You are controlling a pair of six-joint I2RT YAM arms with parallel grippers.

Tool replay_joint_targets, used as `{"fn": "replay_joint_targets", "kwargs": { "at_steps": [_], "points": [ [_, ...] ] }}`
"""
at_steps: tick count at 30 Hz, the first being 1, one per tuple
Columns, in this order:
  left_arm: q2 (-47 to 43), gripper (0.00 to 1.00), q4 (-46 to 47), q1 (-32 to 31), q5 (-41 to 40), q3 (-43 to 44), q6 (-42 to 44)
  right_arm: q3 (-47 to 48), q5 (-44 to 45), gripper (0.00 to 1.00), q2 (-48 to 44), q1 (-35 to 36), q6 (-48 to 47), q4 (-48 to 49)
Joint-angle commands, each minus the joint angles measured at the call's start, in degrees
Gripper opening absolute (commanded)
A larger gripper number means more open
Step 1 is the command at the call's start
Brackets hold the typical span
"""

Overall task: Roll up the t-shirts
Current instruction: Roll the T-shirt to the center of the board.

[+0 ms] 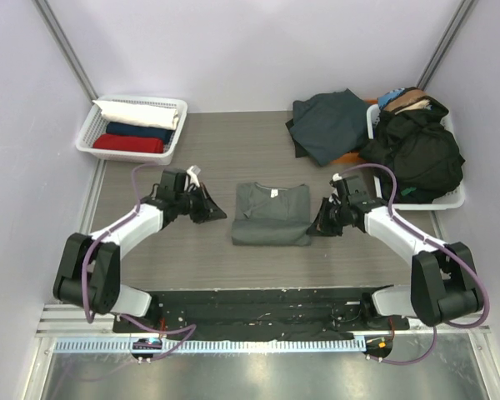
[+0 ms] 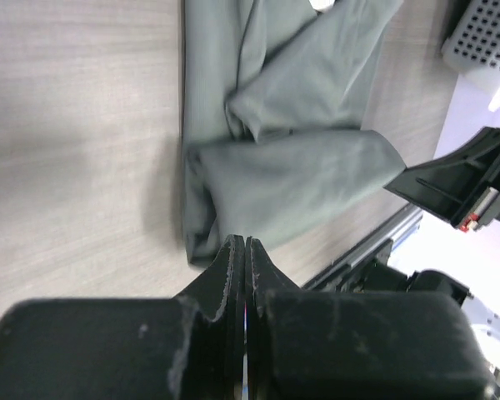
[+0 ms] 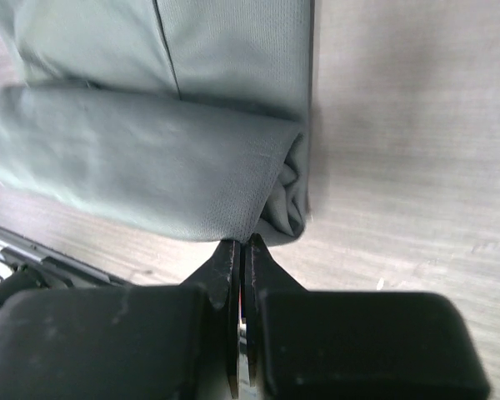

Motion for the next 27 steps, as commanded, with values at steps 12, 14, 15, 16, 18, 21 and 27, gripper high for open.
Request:
{"fn": "replay_joint_targets", "kwargs": {
  "at_steps": [12, 14, 15, 16, 18, 21, 27],
  "points": [
    [10.31, 0.25, 3.46, 0.16, 0.51, 7.61, -0.45, 8.99, 2.69, 0.14, 10.56, -1.82, -1.56, 4.31],
    [6.97, 0.3, 3.63, -0.01, -0.03, 4.27, -0.36, 8.73, 3.14, 0.23, 9.86, -1.91, -2.08, 4.22],
    [5.74, 0.3, 3.54, -0.27, -0.29, 3.04, -0.36, 8.55, 3.22, 0.26, 9.6, -1.82, -2.26, 4.14],
    [3.3, 0.31, 3.63, -0.63, -0.55, 1.55, -0.53, 8.29, 3.4, 0.31, 8.72, -1.82, -2.44, 4.14],
    [0.12, 0.35, 4.15, -2.11, -2.56, -3.02, -1.75, 7.33, 3.75, 0.35, 7.84, -1.82, -2.88, 4.14],
    [-5.86, 0.39, 6.35, -5.45, -4.95, -8.56, -3.6, 5.39, 4.89, 0.38, 5.38, -1.82, -3.67, 4.14],
    [-11.32, 0.42, 13.03, -11.86, -9.61, -14.46, -7.3, 3.46, 5.6, 0.3, 2.65, -1.82, -4.9, 4.31]
  ]
}}
